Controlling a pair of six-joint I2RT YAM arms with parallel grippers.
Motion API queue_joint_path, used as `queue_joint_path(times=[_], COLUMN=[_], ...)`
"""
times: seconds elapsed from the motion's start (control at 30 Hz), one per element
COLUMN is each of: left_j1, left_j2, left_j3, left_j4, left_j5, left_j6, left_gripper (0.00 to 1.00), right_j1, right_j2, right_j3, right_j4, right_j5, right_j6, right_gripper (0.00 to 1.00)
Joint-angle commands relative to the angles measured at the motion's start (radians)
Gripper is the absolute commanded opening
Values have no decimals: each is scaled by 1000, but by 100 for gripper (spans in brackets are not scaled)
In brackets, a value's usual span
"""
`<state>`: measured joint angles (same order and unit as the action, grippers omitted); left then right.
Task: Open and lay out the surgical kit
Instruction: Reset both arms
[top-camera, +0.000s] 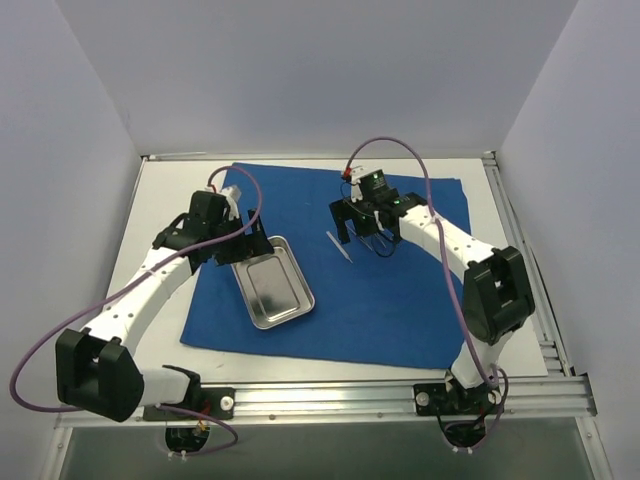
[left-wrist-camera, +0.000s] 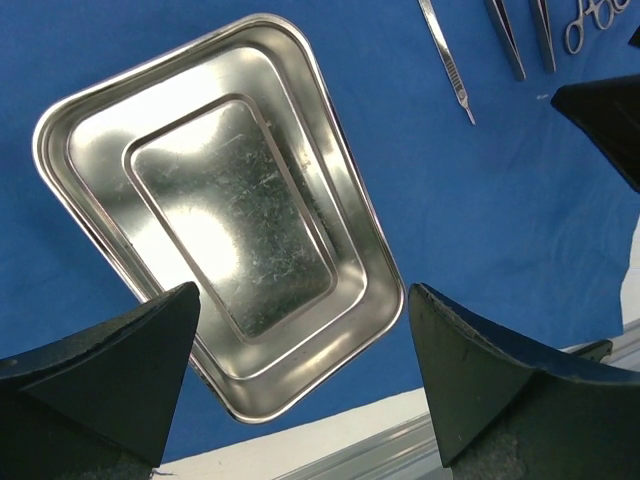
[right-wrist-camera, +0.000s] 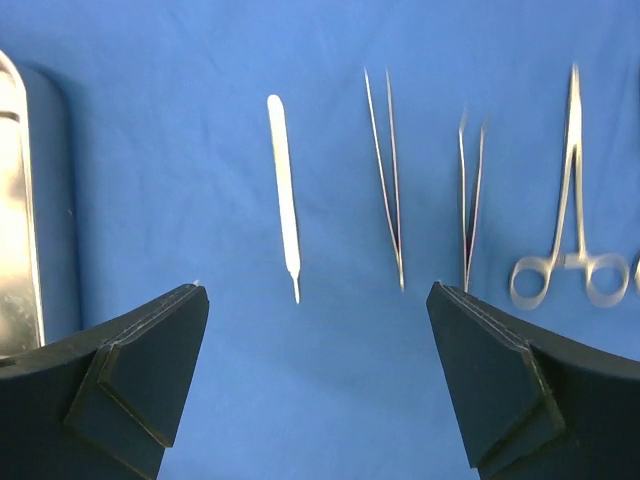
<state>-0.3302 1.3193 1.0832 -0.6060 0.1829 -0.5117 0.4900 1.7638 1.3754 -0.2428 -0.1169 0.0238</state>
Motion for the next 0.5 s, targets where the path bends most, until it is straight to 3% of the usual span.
queue_joint_path(times=[0.0,0.17,0.2,0.3,0.4,0.47], left_j1=[20,62,69,108,120,120], left_j2=[-51,-84,-88,-109,-153,-180], left_j3=[-19,-121,-179,-340,-532,-604], left_j4=[55,234,288,567,1023,1132], left_j5=[44,190,275,416,495,500], left_j6=[-16,-97,-120,-288,-573,-642], left_gripper=[94,94,94,94,94,94], right_j1=[-8,-21,-21,-21,-22,-22], right_j2=[-101,-240,-265,-391,-527,-628], right_j3=[-62,-238,-278,-464,-643,-769], right_j4=[20,149,181,339,451,528], right_j5=[77,57,37,-55,-73,-72], right_j6=[112,221,238,327,421,471], right_gripper=[100,100,100,100,100,100])
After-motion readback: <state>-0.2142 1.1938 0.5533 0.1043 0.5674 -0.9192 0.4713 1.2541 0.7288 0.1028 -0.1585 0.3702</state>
